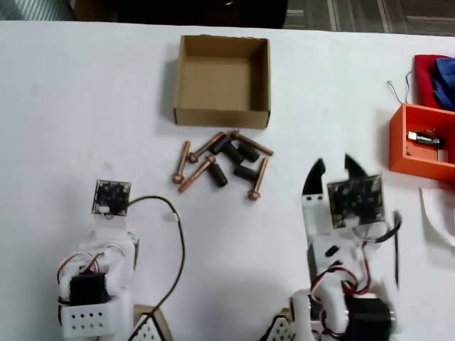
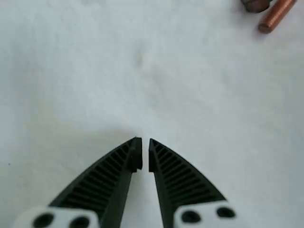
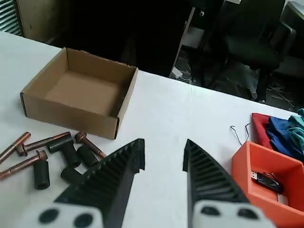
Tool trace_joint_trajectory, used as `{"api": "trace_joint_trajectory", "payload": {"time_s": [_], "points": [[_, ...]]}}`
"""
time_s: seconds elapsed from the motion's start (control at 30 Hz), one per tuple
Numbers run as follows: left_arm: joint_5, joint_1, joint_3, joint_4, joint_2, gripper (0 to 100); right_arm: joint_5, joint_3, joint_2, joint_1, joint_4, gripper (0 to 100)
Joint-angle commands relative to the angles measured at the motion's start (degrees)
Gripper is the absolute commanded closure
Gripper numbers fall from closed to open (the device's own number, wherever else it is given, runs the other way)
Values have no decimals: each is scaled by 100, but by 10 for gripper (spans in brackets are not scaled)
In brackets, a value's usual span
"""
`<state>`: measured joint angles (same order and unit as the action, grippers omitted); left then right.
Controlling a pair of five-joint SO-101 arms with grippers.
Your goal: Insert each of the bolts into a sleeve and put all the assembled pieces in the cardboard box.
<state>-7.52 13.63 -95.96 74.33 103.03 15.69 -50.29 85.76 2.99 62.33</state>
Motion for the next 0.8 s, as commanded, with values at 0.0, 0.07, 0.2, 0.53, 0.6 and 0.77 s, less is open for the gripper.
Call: {"api": "trace_joint_trajectory", "payload": {"time_s": [0.0,0.07,0.2,0.53,0.6,0.77], "points": [[-44,62,-119,-79,88,943,44,1495,-1622,66,347,858],[-44,62,-119,-79,88,943,44,2127,-2668,277,769,858],[-44,62,-119,-79,88,943,44,3288,-4787,725,1754,858],[-44,62,-119,-79,88,943,281,5899,-8347,848,2993,739],[-44,62,-119,-79,88,943,721,6198,-8857,954,3046,776],[-44,62,-119,-79,88,943,2391,6453,-9798,1385,3037,807]]}}
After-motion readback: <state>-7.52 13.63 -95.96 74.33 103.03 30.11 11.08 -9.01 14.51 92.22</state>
